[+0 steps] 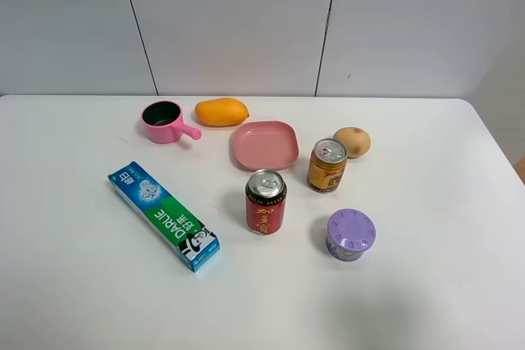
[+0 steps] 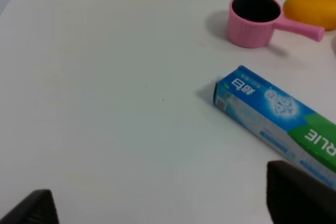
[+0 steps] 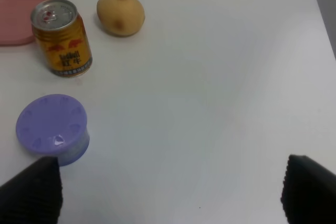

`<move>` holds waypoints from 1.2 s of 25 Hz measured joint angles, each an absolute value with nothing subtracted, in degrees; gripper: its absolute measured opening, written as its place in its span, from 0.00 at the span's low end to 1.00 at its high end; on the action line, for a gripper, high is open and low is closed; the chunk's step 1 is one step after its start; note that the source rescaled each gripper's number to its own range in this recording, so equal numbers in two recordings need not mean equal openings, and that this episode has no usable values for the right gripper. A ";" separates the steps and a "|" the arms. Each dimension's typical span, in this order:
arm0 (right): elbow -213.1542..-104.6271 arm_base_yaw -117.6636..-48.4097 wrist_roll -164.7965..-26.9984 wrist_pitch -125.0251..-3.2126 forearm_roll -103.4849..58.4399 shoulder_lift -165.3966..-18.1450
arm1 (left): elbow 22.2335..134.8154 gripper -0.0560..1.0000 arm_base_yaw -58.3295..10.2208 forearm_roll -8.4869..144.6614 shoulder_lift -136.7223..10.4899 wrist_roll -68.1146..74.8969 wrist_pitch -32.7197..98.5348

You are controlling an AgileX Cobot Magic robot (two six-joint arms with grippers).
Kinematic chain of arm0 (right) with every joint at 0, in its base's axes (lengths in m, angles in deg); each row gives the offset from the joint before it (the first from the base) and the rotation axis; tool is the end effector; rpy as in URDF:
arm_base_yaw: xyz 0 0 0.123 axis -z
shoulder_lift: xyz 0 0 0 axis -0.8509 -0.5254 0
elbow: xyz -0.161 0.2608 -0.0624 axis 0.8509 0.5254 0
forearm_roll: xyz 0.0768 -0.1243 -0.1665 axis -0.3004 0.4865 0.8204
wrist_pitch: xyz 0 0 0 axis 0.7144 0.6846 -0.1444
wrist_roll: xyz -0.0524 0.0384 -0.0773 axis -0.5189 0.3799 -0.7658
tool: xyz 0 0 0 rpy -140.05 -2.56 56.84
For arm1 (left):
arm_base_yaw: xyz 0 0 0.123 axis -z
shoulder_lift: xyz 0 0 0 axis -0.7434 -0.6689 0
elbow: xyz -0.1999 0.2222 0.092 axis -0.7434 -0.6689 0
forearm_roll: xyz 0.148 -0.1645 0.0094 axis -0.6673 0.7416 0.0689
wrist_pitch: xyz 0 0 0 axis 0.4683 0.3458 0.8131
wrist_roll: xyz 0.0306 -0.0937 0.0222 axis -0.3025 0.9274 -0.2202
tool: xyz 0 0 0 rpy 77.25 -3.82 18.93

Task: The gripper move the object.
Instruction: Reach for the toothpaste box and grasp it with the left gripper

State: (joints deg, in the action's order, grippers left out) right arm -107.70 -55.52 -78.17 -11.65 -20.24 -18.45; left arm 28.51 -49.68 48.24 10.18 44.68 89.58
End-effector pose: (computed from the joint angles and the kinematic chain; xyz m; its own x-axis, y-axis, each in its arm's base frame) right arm -0.0523 0.0113 0.2584 -0.4580 -0.0205 -0.8887 -0.0476 0.9989 0.0015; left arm -0.0532 0.0082 0.2628 -0.4236 -0.0834 -0.9020 -0.1463 0.9890 -0.0228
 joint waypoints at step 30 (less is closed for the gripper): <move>-107.70 -55.52 -78.17 -11.65 -20.24 -18.45 | 53.48 0.80 -49.68 70.57 -63.78 45.38 83.44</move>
State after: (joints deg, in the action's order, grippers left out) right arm -107.70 -55.52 -78.17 -11.65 -20.24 -18.45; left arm 53.48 -49.68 70.57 -63.78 45.38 83.44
